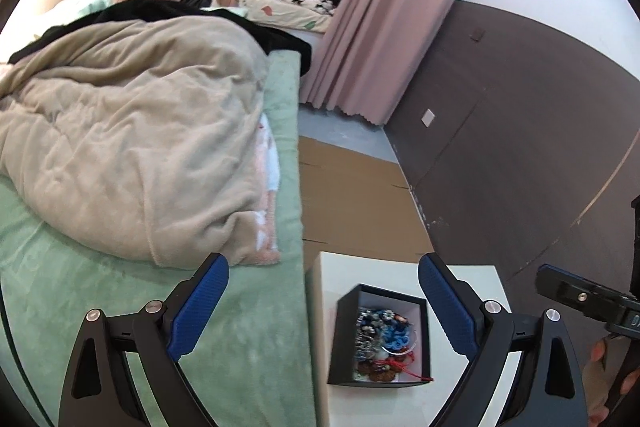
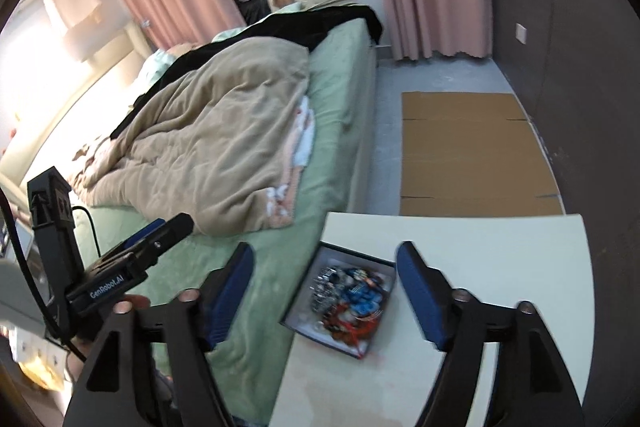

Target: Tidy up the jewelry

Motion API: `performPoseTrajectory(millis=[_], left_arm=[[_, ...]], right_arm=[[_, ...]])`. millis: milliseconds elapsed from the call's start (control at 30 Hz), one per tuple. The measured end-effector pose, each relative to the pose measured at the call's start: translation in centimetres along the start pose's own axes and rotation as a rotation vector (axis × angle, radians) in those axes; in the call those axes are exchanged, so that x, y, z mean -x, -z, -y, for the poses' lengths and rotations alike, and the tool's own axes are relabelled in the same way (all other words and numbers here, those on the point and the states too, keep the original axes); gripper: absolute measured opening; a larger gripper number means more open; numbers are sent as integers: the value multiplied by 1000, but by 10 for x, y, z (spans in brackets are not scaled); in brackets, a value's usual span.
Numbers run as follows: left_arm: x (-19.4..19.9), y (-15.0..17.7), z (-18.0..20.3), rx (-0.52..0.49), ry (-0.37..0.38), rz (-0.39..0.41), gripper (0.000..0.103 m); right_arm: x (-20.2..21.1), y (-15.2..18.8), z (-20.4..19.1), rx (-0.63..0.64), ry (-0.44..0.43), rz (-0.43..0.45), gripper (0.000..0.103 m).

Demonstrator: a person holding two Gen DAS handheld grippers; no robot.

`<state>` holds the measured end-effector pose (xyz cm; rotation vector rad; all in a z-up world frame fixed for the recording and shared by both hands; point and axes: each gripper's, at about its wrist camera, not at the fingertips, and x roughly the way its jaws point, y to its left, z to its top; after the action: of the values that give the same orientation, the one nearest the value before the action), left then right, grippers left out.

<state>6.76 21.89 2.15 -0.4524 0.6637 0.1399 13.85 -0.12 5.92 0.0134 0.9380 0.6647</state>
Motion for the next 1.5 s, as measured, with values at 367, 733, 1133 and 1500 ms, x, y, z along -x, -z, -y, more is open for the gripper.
performPoseTrajectory(millis=[367, 733, 1133, 1500], left_arm=[[32, 31, 72, -149, 24, -23, 96], [82, 81, 122, -214, 82, -29, 103], [127, 124, 155, -279, 82, -11, 103], [156, 154, 172, -315, 69, 4, 103]], right_arm=[[45, 35, 52, -75, 40, 12, 87], [102, 106, 64, -98, 99, 76, 102], [152, 161, 83, -170, 177, 134, 102], [168, 205, 73, -180, 207, 122, 103]])
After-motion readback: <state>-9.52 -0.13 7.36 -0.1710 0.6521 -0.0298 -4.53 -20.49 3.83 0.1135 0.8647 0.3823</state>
